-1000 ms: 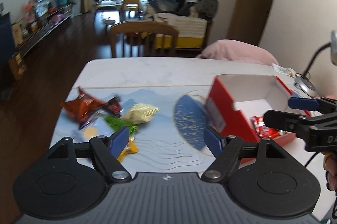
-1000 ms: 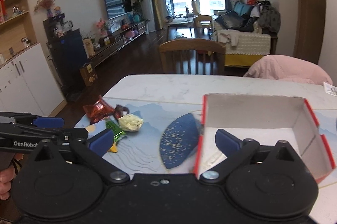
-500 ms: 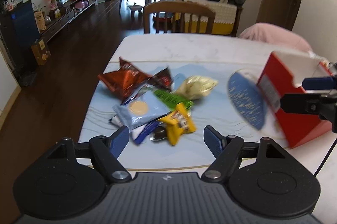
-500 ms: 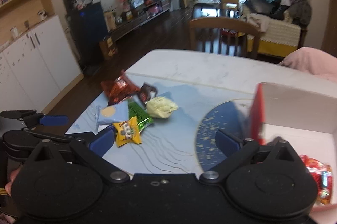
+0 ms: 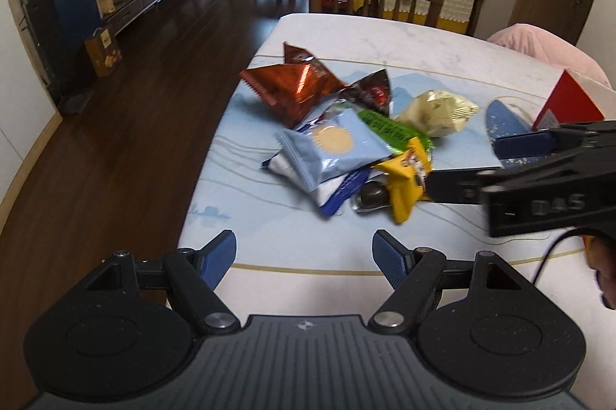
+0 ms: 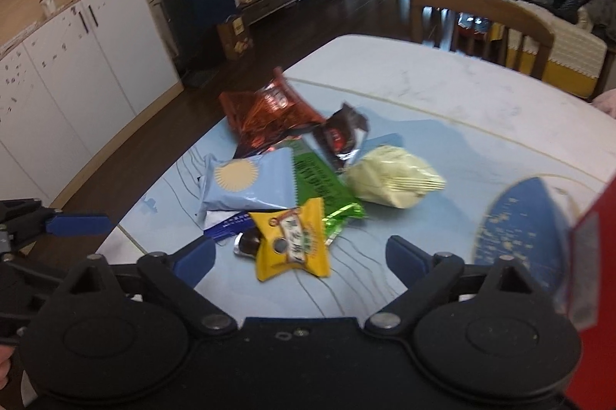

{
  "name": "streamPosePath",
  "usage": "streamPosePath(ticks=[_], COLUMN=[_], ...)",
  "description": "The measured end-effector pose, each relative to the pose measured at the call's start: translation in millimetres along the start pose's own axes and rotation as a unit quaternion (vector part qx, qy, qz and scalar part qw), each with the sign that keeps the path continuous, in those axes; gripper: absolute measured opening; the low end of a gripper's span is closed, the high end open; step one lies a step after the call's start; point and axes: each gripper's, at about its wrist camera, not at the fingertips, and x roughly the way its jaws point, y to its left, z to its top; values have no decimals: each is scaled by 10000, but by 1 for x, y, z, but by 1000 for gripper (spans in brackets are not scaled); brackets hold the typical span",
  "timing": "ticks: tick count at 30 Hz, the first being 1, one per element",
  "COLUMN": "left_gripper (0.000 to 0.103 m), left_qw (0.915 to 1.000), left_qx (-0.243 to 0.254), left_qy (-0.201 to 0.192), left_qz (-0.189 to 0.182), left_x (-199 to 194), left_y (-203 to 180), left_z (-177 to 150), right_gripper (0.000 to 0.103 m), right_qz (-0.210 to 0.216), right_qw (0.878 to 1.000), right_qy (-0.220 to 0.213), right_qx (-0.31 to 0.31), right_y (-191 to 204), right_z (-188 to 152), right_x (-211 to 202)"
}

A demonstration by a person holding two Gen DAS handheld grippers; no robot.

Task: Organize snacks
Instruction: 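Grasp the yellow packet with the right gripper while the left gripper grasps the silver-foil chocolate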

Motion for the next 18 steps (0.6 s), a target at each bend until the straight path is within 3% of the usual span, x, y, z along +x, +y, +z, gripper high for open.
streamPosePath(ticks=[8, 18], left_gripper=[78, 78], left_qw=[10000, 9993], left_qx=[-76, 318], left_qy=[36, -56], left_qz=[5, -203], left_x=[4, 16], left_y=[9, -7], left_z=[-1, 4], right_gripper=[65, 44], right_qz=[66, -161], right_qw=[9995, 9987], right_qy=[285, 253], right_qx=[-132, -405], right_y=[6, 13], right_z=[3, 0], right_x=[33, 34])
